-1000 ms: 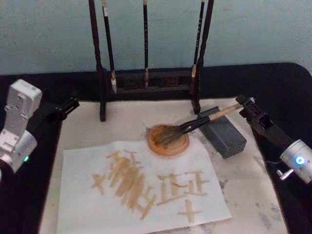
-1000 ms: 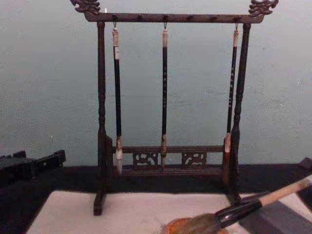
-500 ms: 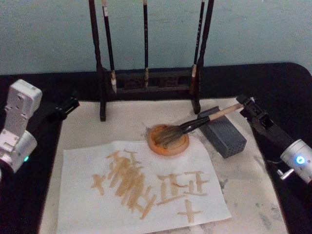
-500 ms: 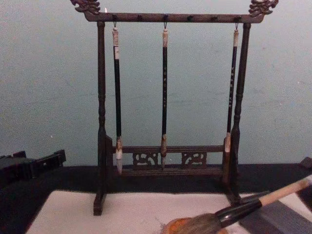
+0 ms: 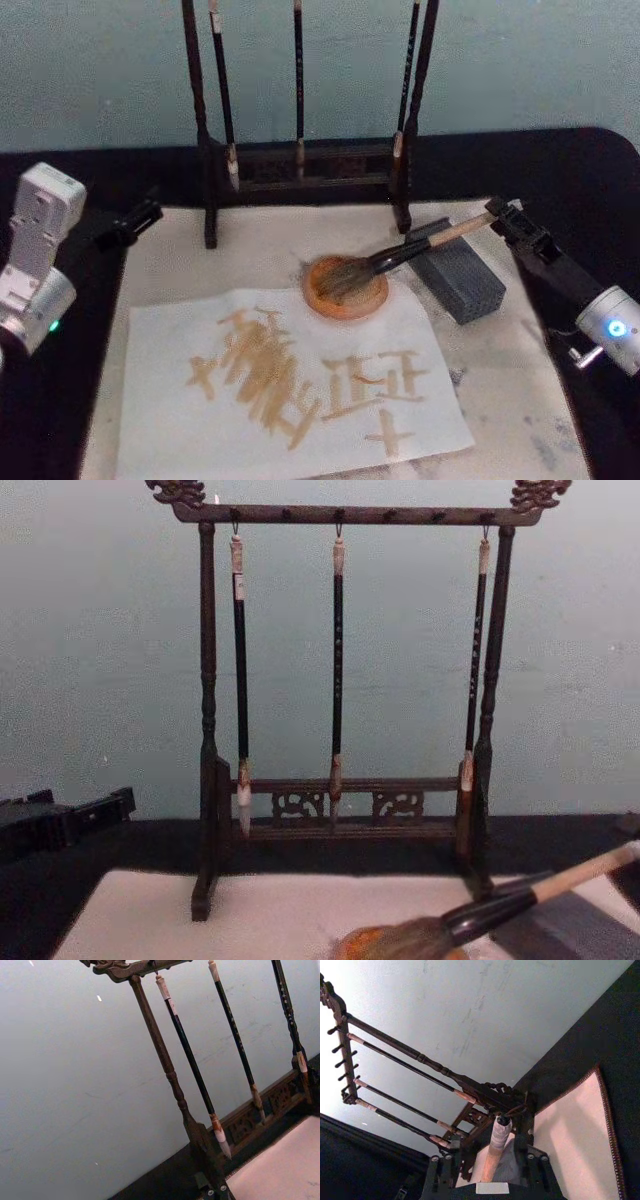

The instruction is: Pick up the brush from the inkstone, write on the paper, then place the brush back to its original position.

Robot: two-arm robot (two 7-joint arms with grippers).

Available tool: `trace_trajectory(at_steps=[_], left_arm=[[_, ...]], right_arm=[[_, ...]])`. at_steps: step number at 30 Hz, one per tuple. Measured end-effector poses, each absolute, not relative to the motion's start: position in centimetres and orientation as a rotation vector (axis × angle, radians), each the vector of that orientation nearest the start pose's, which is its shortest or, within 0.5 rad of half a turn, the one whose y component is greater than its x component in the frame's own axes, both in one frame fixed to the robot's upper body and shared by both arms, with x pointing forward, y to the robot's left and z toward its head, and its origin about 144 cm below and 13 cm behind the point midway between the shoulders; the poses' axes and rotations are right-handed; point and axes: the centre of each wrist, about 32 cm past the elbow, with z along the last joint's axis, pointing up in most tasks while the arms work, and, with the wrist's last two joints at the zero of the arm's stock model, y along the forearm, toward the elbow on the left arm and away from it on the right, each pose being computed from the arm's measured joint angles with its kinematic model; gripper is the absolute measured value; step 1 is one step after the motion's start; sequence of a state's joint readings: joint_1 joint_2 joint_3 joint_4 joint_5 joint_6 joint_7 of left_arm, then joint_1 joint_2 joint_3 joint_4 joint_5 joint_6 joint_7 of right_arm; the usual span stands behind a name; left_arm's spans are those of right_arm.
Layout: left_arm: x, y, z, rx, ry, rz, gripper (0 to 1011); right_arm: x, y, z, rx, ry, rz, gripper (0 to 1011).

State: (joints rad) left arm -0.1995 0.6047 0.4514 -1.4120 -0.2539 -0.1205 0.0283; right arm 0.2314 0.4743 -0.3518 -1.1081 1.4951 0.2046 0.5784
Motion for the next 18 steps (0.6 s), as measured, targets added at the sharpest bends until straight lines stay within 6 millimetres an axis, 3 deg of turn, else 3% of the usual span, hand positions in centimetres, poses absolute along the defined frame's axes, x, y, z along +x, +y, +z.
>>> trace_trajectory(at_steps=[11, 18], left_arm=[[48.86, 30.97, 113.98, 0.304, -0.285, 1.248, 1002], [48.86, 30.97, 113.98, 0.305, -0.285, 1.248, 1002]], right_arm=[[49.61, -33.78, 107.71, 0.584, 0.949, -0.888, 323], [49.61, -33.78, 107.7, 0.584, 0.949, -0.888, 148]])
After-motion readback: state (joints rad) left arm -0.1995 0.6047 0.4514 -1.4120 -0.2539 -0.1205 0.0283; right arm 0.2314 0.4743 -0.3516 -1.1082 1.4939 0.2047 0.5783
